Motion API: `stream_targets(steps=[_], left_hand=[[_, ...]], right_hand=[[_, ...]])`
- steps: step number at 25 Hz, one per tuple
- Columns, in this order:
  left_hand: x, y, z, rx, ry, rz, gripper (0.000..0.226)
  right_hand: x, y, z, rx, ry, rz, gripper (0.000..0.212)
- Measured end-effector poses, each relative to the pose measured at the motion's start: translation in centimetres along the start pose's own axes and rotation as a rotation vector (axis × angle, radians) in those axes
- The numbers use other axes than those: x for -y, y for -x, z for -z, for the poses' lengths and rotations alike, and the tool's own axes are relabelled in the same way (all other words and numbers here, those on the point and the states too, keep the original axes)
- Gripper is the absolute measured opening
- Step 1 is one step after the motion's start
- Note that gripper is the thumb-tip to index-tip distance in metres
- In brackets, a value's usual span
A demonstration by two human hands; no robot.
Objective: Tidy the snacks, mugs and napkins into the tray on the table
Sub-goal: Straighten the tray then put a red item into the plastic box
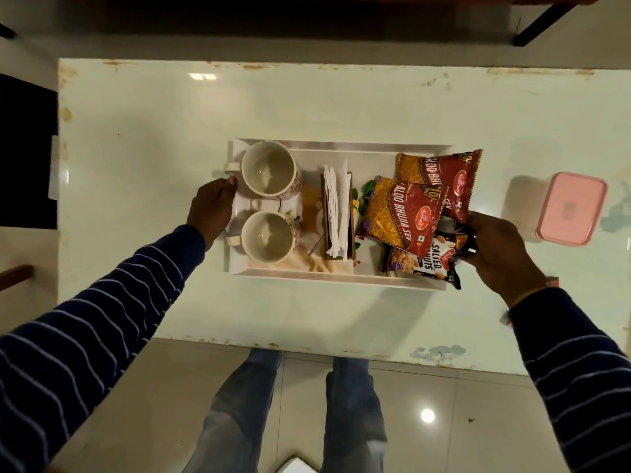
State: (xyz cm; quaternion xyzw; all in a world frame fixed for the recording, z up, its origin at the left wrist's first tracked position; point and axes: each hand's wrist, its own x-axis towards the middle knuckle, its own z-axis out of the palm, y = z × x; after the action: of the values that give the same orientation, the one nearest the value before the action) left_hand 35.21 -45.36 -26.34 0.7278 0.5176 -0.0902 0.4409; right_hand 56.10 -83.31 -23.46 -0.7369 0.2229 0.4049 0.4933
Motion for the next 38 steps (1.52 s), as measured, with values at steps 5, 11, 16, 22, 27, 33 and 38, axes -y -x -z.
stream_targets(steps=[5,11,16,22,27,33,38], left_hand=[[-0.2,0.1,-0.3,-0.009,-0.017,-0.004,0.051],[-0.7,-0.2,0.1,0.014,-0.001,0.005,0.053],[-0.8,-0.2,-0.2,-0.002,0.008,0.012,0.055],[-0.5,-0.2,-0.3,-0.082,0.009,-0.007,0.052],[-2.1,0.0,-0.3,-0.261,0.011,-0.055,0.024],[-6.5,0.7,2.3,-0.415,-0.086,-0.32,0.031],[-12.4,5.0,-0.4,-0.368,-0.047,-0.603,0.022]], right_hand=[[0.1,0.0,0.0,0.001,-0.001,0.003,0.015],[0.2,-0.4,0.2,-0.031,-0.014,-0.041,0.014],[0.3,-0.6,0.2,-0.053,-0.026,-0.044,0.018],[0.3,0.1,-0.1,-0.084,0.006,0.02,0.011],[0.8,1.0,1.2,-0.16,-0.078,0.067,0.023],[1.6,2.9,3.8,-0.173,-0.11,0.105,0.032],[2.2,4.7,6.6,-0.23,-0.164,0.179,0.028]])
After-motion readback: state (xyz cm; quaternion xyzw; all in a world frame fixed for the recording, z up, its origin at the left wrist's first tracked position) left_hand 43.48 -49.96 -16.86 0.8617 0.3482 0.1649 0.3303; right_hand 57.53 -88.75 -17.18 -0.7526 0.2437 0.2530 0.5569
